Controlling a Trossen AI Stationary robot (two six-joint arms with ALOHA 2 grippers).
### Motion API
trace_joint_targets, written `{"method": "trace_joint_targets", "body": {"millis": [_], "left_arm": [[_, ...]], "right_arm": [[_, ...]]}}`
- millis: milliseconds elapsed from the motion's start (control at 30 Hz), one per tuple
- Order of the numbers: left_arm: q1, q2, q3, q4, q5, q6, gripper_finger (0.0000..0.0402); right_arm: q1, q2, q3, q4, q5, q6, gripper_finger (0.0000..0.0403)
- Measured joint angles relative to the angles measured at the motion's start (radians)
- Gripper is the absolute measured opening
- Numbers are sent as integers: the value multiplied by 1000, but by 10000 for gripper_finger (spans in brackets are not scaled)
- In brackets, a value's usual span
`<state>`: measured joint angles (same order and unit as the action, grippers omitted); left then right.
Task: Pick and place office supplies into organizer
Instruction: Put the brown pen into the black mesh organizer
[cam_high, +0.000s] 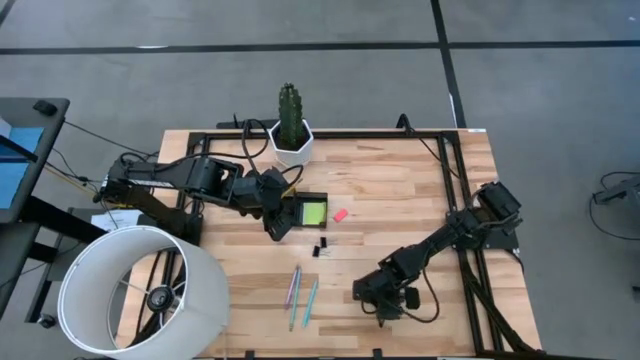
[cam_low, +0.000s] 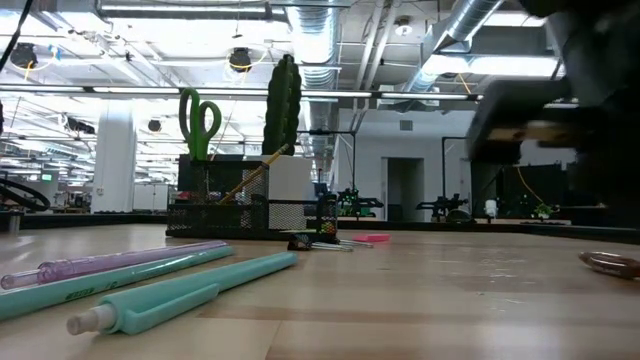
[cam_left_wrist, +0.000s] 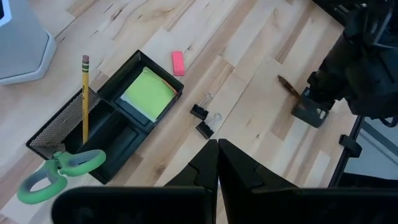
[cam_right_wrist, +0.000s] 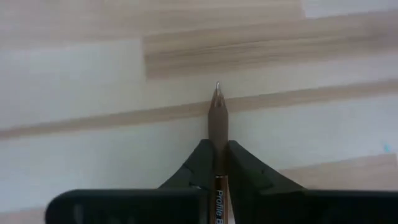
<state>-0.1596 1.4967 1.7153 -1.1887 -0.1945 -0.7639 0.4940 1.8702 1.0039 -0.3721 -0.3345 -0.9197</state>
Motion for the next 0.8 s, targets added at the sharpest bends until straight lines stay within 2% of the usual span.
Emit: {"method": "trace_joint_targets", "body": {"millis": [67,133,233,333,433,567,700,800], "left_arm": [[-1,0,0,-5,2,0,0],[-1,0,0,-6,4,0,0],[-1,0,0,-6,4,-12,0],[-1,1,19,-9,0,-62,0],[-1,0,81,-14,-4,-69,0],[-6,-1,205,-49,-62,-28,0],[-18,-1,336,-110,-262,49,0],[-21,-3,407,-136,-405,112,0]], "right_arm": [[-33,-11,-1,40,7,62,30],[-74,-23,9,75,69,113,37],[-140,-88,39,77,108,197,27],[-201,-164,64,79,70,271,11],[-295,-253,74,182,3,431,14],[-425,-353,70,449,-47,607,28],[-562,-361,71,850,-63,793,24],[-654,-281,72,1163,-61,962,21]]}}
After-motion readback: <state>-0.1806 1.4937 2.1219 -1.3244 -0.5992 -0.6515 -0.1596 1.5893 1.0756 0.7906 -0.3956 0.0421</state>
